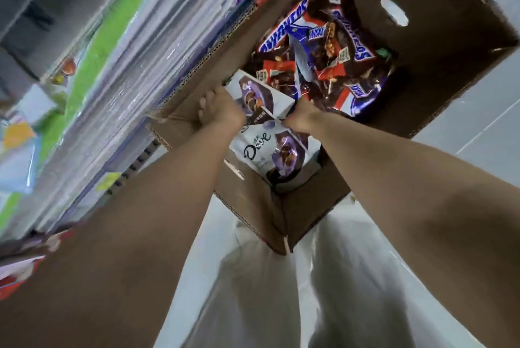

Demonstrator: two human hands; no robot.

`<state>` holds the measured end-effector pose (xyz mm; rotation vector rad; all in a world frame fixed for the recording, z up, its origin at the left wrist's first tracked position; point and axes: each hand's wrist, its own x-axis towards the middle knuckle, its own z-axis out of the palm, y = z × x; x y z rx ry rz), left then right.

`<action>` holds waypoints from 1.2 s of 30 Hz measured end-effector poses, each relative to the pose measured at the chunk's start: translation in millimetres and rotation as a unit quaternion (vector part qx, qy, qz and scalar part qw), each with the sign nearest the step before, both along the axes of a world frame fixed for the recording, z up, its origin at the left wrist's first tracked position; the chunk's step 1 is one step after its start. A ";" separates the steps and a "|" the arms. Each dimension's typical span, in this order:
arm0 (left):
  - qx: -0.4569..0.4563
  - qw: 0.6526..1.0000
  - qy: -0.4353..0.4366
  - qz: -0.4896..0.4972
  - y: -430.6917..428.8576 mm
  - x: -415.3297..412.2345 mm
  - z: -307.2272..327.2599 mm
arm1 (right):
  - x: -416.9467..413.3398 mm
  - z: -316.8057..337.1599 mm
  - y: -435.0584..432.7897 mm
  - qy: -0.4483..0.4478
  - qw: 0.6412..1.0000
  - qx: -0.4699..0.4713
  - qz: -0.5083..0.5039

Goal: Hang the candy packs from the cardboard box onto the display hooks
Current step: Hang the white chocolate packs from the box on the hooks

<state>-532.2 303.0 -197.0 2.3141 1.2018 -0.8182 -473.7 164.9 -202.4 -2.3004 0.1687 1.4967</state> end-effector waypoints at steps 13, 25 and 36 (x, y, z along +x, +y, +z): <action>0.002 1.000 0.009 -0.027 20.2 2.6 -2.5 | -18.1 -9.5 -26.2 0.028 0.993 -0.083 0.075; -0.062 0.984 -0.111 -0.123 -0.7 2.6 158.6 | 8.1 133.6 -34.9 -0.126 0.986 -0.093 0.056; -0.031 0.969 -0.246 -0.016 27.8 -36.6 446.1 | -17.6 396.2 -55.5 -0.104 0.971 0.102 -0.192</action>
